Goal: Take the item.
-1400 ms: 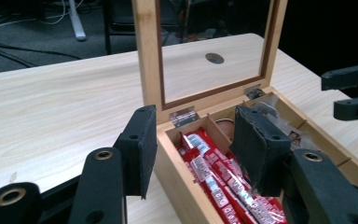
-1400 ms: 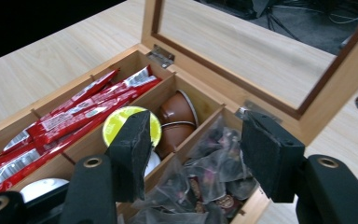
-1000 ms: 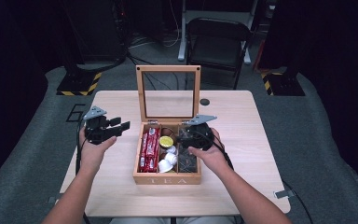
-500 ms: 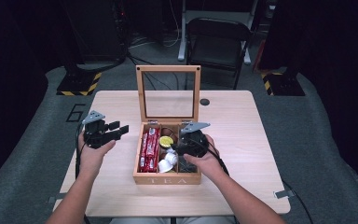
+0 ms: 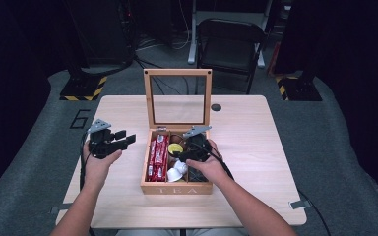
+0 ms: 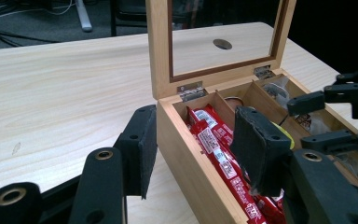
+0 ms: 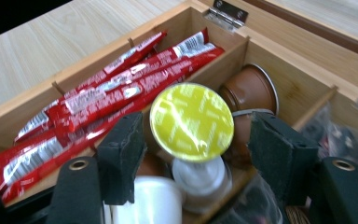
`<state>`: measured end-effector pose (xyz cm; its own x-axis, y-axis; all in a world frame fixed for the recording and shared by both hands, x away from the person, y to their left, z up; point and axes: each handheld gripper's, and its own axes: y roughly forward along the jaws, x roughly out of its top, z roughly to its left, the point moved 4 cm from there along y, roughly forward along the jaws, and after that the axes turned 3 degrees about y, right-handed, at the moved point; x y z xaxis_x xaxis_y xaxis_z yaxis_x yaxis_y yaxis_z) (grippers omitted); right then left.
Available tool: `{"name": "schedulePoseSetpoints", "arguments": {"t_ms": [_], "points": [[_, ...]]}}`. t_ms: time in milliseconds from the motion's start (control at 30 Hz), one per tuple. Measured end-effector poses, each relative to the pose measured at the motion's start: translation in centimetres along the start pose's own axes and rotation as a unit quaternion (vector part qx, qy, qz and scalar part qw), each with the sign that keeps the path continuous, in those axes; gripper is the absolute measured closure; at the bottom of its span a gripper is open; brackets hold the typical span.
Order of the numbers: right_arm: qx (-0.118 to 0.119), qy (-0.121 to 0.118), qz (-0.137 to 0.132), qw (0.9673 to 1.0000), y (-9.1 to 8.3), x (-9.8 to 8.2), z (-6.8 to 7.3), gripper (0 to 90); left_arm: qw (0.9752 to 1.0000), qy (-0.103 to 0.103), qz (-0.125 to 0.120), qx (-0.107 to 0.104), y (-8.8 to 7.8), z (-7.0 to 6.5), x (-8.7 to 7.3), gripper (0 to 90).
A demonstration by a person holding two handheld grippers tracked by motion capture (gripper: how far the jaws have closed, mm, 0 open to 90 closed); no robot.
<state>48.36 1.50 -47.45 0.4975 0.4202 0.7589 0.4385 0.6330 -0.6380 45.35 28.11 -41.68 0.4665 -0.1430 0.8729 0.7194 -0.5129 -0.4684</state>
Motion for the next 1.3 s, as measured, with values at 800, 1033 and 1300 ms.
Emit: {"name": "schedulePoseSetpoints", "arguments": {"t_ms": [800, 1033, 1300], "points": [[0.015, 0.011, 0.031, 0.9993, 3.0, 0.6, 0.0, 31.1, 1.0000, -0.001, -0.008, 0.006, -0.6, 0.2, 0.0, 49.9], [0.019, 0.006, 0.033, 0.9993, 2.9, 0.6, 0.0, 30.4, 1.0000, 0.000, -0.007, 0.005, -0.5, 0.1, 0.1, 49.9], [0.017, 0.011, 0.038, 0.9991, 2.9, 0.6, 0.1, 33.1, 1.0000, 0.001, -0.006, 0.006, -0.6, 0.1, 0.1, 49.9]]}}
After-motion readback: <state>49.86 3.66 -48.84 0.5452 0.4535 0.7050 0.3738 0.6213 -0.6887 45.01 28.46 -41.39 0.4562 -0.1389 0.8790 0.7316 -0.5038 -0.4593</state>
